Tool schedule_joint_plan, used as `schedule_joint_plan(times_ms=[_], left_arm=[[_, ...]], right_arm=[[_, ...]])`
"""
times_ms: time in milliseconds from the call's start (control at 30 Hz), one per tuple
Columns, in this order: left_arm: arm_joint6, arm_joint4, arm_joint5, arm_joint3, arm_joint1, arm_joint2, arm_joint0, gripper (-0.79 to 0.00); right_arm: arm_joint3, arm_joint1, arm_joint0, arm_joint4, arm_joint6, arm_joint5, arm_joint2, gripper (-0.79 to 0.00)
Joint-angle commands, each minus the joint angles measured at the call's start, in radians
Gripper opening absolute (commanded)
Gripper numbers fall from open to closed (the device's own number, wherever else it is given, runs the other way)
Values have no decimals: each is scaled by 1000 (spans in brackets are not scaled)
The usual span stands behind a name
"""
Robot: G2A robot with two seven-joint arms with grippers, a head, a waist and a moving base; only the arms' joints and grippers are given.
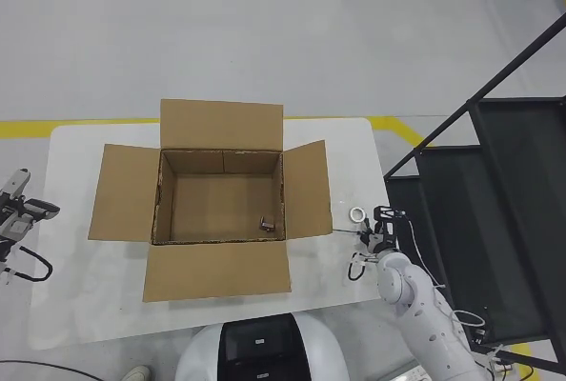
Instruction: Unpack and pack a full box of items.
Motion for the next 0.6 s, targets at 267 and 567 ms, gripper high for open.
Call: schedule_joint_plan(times_ms=[267,567], left_arm=[[0,0,0,0,0,0,0,0],[0,0,0,0,0,0,0,0]], right_arm=[[40,-4,38,-15,39,-5,-24,-526],[48,-5,37,-30,48,3,-28,-785]])
